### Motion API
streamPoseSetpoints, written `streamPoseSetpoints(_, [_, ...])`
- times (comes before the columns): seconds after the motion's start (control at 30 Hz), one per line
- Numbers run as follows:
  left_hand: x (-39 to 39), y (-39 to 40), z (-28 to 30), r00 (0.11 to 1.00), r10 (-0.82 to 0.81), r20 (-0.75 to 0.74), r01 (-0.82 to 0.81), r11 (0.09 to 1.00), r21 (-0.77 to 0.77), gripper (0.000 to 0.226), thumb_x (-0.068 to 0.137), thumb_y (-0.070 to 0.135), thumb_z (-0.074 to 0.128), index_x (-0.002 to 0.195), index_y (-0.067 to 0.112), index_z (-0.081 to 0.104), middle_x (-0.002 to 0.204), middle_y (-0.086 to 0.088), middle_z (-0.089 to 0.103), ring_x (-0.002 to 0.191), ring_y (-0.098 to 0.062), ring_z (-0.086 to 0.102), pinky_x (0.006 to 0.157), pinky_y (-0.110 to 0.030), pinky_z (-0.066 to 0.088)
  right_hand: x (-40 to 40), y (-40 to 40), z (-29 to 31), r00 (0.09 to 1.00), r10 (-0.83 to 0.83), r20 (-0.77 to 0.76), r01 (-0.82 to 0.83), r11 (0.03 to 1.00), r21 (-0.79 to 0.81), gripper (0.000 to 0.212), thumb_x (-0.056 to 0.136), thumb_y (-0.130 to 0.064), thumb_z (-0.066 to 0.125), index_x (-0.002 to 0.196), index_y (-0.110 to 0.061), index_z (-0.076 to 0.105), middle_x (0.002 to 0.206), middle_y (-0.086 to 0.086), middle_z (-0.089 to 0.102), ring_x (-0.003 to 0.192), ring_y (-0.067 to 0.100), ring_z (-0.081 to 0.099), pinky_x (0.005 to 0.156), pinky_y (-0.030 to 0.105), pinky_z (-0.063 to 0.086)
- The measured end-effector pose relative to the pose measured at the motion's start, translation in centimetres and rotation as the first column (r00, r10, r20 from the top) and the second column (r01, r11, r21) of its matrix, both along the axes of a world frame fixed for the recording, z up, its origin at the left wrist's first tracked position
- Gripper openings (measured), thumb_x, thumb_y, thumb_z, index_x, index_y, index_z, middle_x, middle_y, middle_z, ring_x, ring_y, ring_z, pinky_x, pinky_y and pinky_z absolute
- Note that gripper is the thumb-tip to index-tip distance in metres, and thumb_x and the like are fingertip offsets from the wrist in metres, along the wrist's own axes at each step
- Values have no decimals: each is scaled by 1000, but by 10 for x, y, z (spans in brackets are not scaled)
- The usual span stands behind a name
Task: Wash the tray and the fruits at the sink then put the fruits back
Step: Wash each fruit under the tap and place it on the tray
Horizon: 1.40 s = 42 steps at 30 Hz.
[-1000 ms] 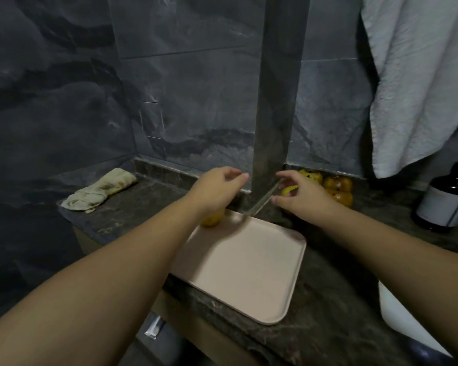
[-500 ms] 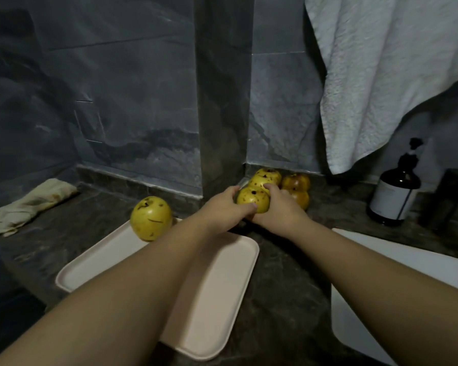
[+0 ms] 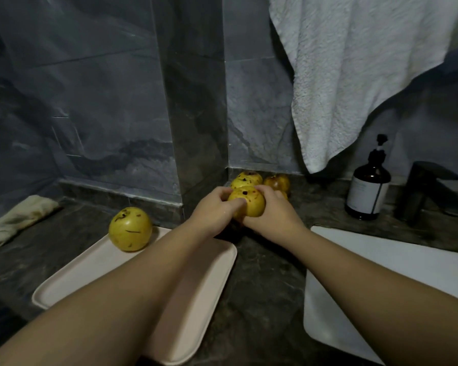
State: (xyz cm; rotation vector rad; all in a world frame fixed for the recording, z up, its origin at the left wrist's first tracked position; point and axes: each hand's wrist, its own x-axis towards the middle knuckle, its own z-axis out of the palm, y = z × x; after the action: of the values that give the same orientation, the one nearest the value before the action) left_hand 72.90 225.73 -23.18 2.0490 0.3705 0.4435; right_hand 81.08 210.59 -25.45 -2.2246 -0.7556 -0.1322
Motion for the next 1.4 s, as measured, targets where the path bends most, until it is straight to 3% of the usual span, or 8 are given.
streamPoseSetpoints(0.2, [12,-83,9,994,-109,11,109,988,-110,74,73,51,81,137,23,57,121,2,65,110,-15,64,99,-32,51,-5,-89,0,999,-44,-9,45,995,89,101,54,-63,67,147,-45,30,126,-9,31,119,21,55,95,30,43])
streamPoseSetpoints(0.4, [39,-179,-3,973,-231,-30,217,946,-241,93,55,57,80,137,23,52,128,-4,65,113,-22,67,93,-37,55,2,-184,-10,992,-107,66,99,988,116,95,66,-40,82,149,-35,35,136,-3,34,124,18,51,99,23,37])
streamPoseSetpoints(0.67, [82,-276,-28,880,-433,-195,288,814,-504,67,81,39,87,130,21,45,123,-6,63,109,-24,68,99,-47,59,19,-291,-22,987,-73,145,86,993,-85,94,74,-46,81,151,-43,27,142,-15,29,133,10,38,105,29,39])
streamPoseSetpoints(0.83, [100,-291,-53,879,-443,-176,268,765,-585,75,72,31,91,133,19,49,125,-9,65,111,-26,68,96,-43,60,35,-311,-39,977,-92,-192,129,973,189,69,91,-41,71,151,-35,37,144,-10,38,132,10,43,102,29,42])
streamPoseSetpoints(0.9, [106,-296,-57,869,-463,-175,283,755,-592,85,62,29,92,136,18,51,127,-11,67,113,-27,69,93,-42,60,39,-312,-37,877,-100,-471,292,888,355,42,98,-49,60,136,-38,48,133,-8,55,127,17,54,90,33,50])
streamPoseSetpoints(1.0, [113,-302,-59,842,-517,-158,324,716,-619,89,55,21,90,136,16,53,128,-14,67,114,-31,69,98,-47,59,36,-317,-39,643,11,-765,379,865,330,54,90,-76,51,129,-38,52,121,0,65,107,23,68,76,39,58])
streamPoseSetpoints(1.2, [111,-300,-68,823,-557,-110,400,707,-583,90,45,29,94,128,34,60,127,-2,70,121,-26,65,109,-49,49,39,-322,-45,626,187,-757,379,776,505,46,92,-49,68,129,-27,55,118,18,69,79,25,76,63,31,58])
streamPoseSetpoints(1.4, [104,-295,-67,777,-608,-162,396,673,-625,76,64,54,81,135,32,61,115,-2,76,108,-23,71,78,-37,56,36,-320,-43,741,75,-667,385,767,514,33,93,-43,70,120,-30,57,114,11,70,89,24,75,68,35,58])
